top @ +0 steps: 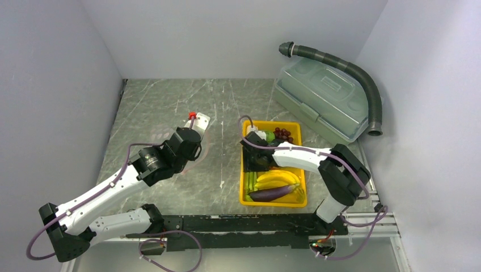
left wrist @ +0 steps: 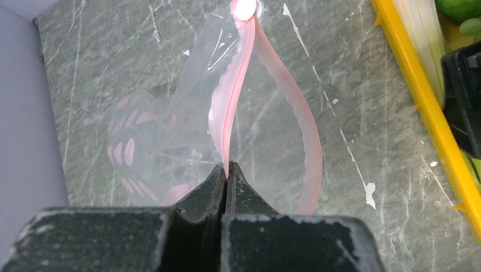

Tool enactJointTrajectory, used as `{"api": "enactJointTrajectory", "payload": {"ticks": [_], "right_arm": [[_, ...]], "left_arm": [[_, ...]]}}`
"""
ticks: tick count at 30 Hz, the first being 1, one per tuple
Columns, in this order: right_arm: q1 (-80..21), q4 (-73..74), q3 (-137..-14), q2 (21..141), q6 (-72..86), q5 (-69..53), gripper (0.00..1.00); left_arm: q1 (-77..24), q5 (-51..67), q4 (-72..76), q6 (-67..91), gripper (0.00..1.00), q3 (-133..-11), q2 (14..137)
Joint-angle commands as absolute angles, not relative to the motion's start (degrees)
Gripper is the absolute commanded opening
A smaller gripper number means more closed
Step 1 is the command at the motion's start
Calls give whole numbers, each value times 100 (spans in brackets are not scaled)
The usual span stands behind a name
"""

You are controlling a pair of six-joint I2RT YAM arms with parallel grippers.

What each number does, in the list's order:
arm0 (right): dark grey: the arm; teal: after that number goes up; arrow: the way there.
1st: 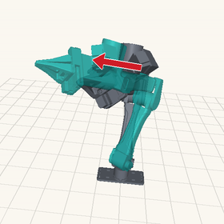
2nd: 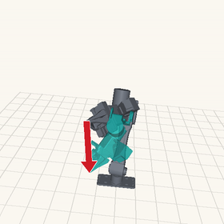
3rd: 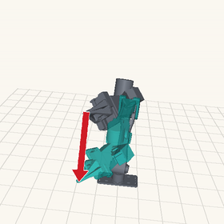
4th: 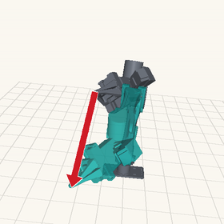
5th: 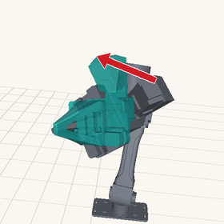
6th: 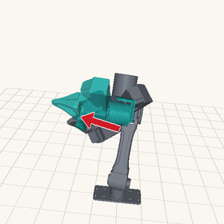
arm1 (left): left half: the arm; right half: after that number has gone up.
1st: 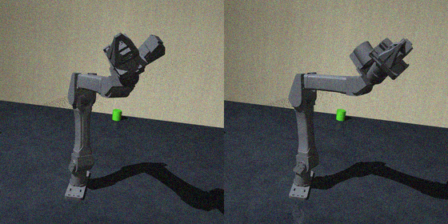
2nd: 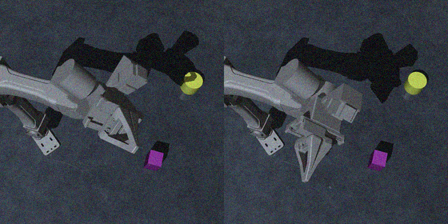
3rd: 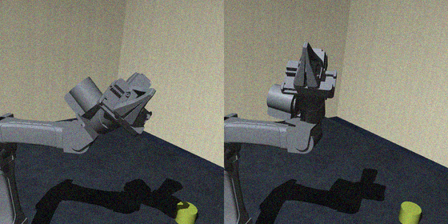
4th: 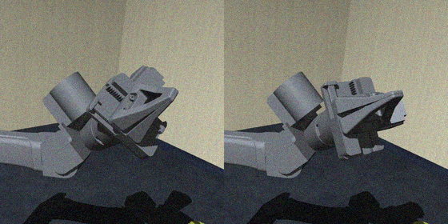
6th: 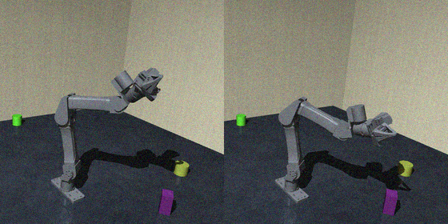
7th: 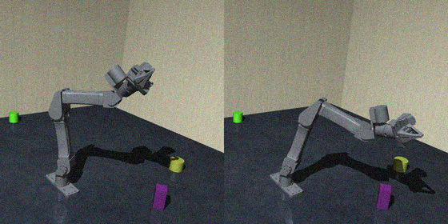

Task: Place the food in the zip-top bag and seal the zipper
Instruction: Pick up the fake vegetable from the bin.

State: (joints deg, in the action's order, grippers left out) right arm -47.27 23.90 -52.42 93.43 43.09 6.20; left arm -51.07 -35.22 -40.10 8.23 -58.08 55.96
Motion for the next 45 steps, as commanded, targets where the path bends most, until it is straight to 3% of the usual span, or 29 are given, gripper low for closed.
{"api": "enactJointTrajectory", "payload": {"ticks": [1,5,15,45], "right_arm": [[-4983,2748,-5343,9941,4373,1210,55],[-5097,2932,-5370,10166,4427,1468,47],[-5185,2954,-5359,10129,4441,1539,0],[-5054,2968,-5352,7965,4210,2033,0]], "left_arm": [[-5094,-3543,-3876,831,0,-5792,5478],[-5090,-3556,-3867,825,0,-5784,5442],[-5096,-3553,-3859,824,0,-5783,5432],[-5097,-3507,-3532,671,0,-5562,5550]]}}
